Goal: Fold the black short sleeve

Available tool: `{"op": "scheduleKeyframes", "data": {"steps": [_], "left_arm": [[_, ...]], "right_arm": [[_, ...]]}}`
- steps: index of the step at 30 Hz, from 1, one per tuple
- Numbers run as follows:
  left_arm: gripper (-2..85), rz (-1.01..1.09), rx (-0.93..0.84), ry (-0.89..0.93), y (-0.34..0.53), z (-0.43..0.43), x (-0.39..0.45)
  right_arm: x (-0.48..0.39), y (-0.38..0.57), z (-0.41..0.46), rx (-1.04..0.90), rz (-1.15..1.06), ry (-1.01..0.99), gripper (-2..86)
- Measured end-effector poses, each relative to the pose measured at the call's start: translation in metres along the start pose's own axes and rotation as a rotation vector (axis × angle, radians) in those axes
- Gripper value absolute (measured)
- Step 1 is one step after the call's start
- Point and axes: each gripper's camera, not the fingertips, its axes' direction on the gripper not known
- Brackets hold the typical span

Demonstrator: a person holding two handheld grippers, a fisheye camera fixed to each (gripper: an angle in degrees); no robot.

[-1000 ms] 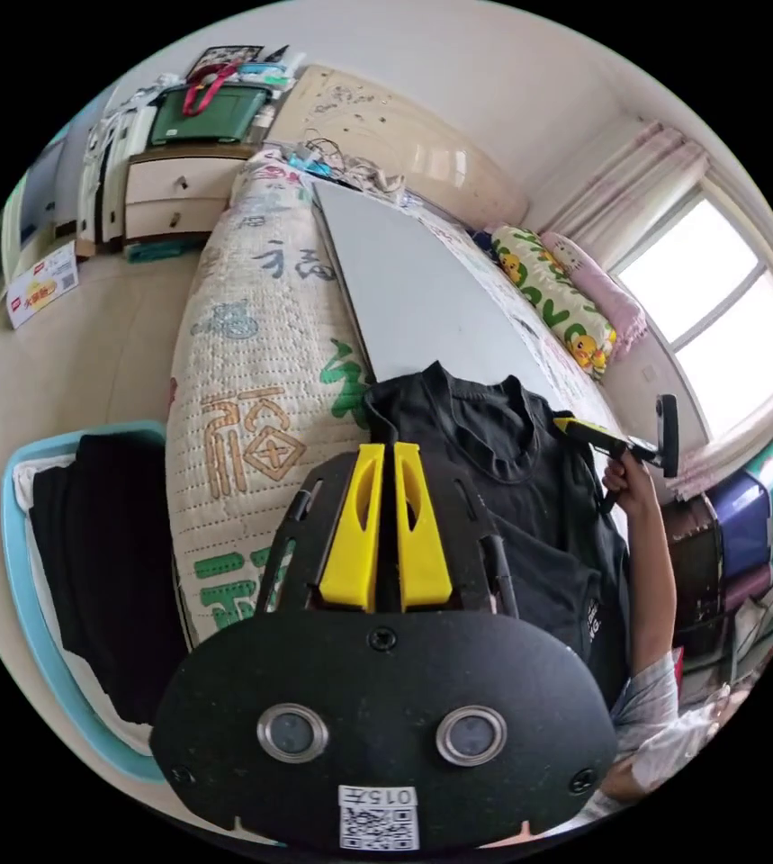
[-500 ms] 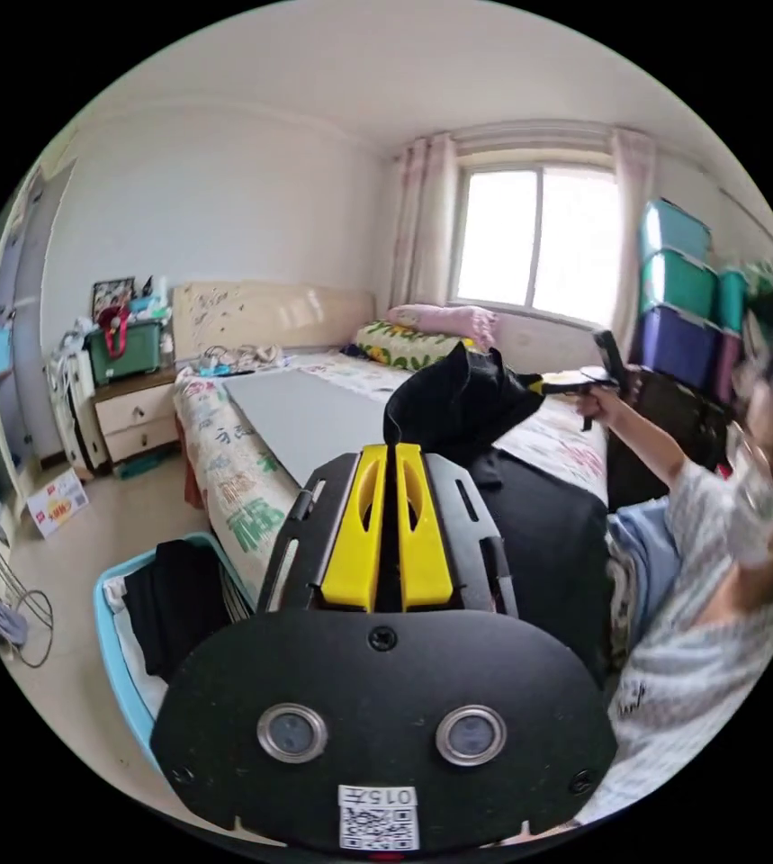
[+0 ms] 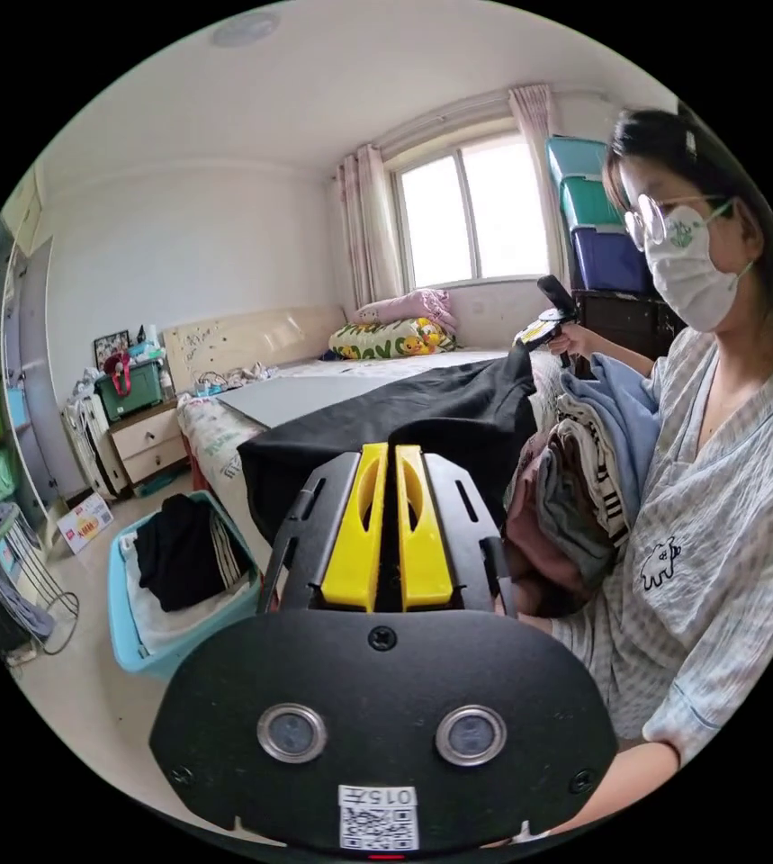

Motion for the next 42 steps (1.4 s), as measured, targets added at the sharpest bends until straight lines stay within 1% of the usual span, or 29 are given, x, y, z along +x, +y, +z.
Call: {"op": "scheduleKeyframes", "data": {"steps": [1,3,5,6,7,9,11,13,15,17,18,20,22,25,28,30,34,36,40,42], "left_arm": [[0.8,0.016,-0.003,0.002,0.005,-0.008,0.008],[1.0,0.018,-0.057,0.048,0.019,-0.010,0.012],[1.5,-0.057,-0.143,0.082,0.046,-0.004,0.000],[1.6,-0.077,-0.156,0.090,0.053,-0.005,-0.005],[2.0,-0.126,-0.155,0.097,0.064,-0.013,-0.018],[2.6,-0.221,-0.088,0.075,0.074,-0.036,-0.044],[4.4,-0.423,0.020,-0.017,0.074,-0.057,-0.091],[7.2,-0.534,0.048,-0.070,0.067,-0.055,-0.126],[10.0,-0.619,0.045,-0.097,0.057,-0.038,-0.163],[12.7,-0.693,-0.014,-0.051,0.044,0.007,-0.214],[12.9,-0.703,-0.036,-0.037,0.041,0.021,-0.225],[13.3,-0.749,-0.115,-0.016,0.039,0.074,-0.268],[13.4,-0.789,-0.180,0.025,0.044,0.111,-0.297],[13.6,-0.792,-0.296,0.107,0.054,0.159,-0.328],[12.5,-0.783,-0.356,0.118,0.063,0.178,-0.343],[10.9,-0.757,-0.369,0.121,0.066,0.177,-0.346],[4.9,-0.726,-0.364,0.107,0.070,0.159,-0.350],[3.3,-0.697,-0.346,0.081,0.067,0.146,-0.345],[1.8,-0.592,-0.234,0.022,0.045,0.092,-0.319],[1.5,-0.529,-0.171,0.000,0.031,0.060,-0.303]], "right_arm": [[0.001,0.008,-0.002,-0.008,-0.003,-0.018,1.6],[0.007,0.019,0.007,-0.104,0.014,-0.089,2.4],[0.021,0.034,0.024,-0.214,0.057,-0.164,5.0],[0.025,0.037,0.024,-0.217,0.078,-0.157,5.6],[0.033,0.043,0.019,-0.194,0.119,-0.124,6.4],[0.048,0.047,0.003,-0.110,0.182,-0.070,7.3],[0.076,0.047,-0.018,0.050,0.319,0.000,10.3],[0.101,0.042,-0.022,0.131,0.439,0.038,11.9],[0.124,0.036,-0.017,0.188,0.519,0.048,12.7],[0.157,0.032,0.001,0.219,0.620,0.013,13.5],[0.164,0.031,0.006,0.225,0.636,-0.003,13.6],[0.189,0.036,0.029,0.231,0.699,-0.064,14.1],[0.201,0.040,0.046,0.199,0.723,-0.080,14.5],[0.209,0.045,0.065,0.123,0.713,-0.040,15.3],[0.217,0.049,0.074,0.097,0.712,-0.105,14.3],[0.222,0.054,0.078,0.090,0.721,-0.135,13.0],[0.231,0.070,0.087,0.102,0.746,-0.236,7.3],[0.228,0.078,0.084,0.141,0.734,-0.251,4.9],[0.191,0.096,0.049,0.348,0.609,-0.172,2.5],[0.173,0.102,0.031,0.404,0.572,-0.147,1.9]]}}
